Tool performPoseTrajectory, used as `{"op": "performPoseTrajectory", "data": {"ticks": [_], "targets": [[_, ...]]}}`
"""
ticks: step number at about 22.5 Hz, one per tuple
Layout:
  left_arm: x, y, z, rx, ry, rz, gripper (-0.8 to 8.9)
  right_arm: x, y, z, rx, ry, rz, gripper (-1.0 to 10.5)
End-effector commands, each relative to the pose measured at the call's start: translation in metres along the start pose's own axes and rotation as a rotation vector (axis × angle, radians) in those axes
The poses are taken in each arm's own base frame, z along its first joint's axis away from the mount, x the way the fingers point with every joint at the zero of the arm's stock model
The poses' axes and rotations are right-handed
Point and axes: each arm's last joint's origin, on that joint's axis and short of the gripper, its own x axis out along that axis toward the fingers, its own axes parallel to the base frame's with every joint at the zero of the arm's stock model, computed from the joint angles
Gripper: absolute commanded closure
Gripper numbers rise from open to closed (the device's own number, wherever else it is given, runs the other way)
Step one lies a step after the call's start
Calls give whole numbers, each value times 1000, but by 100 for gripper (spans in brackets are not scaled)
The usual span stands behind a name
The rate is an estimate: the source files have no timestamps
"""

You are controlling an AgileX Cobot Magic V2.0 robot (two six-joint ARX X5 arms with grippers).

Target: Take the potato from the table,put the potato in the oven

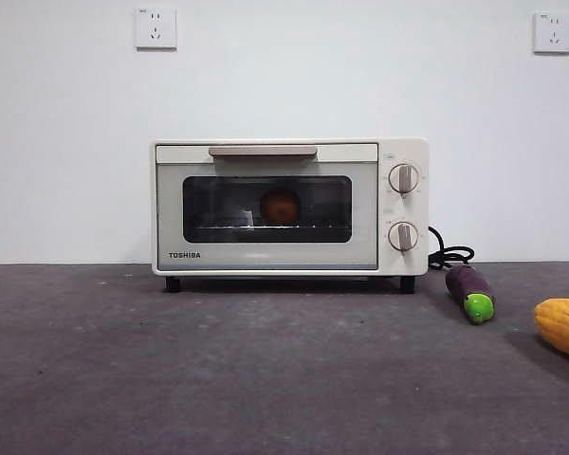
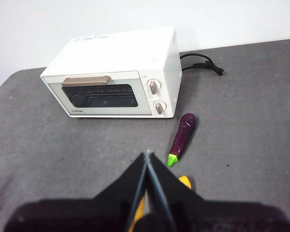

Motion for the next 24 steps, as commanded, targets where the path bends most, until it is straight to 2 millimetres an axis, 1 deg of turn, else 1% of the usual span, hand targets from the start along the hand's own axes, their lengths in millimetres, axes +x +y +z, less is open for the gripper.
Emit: {"op": "performPoseTrajectory", "data": {"ticks": [1,10,15,24], "targets": [[0,0,-4,-9,11,28,816,0,-1,-2,-5,12,-11,946],[0,0,-7,-8,10,28,816,0,-1,-2,-5,12,-11,945],[5,-2,-22,-15,48,24,816,0,-1,-2,-5,12,-11,946],[7,-2,-22,-98,2,98,816,0,-1,-2,-5,12,-11,946]]}}
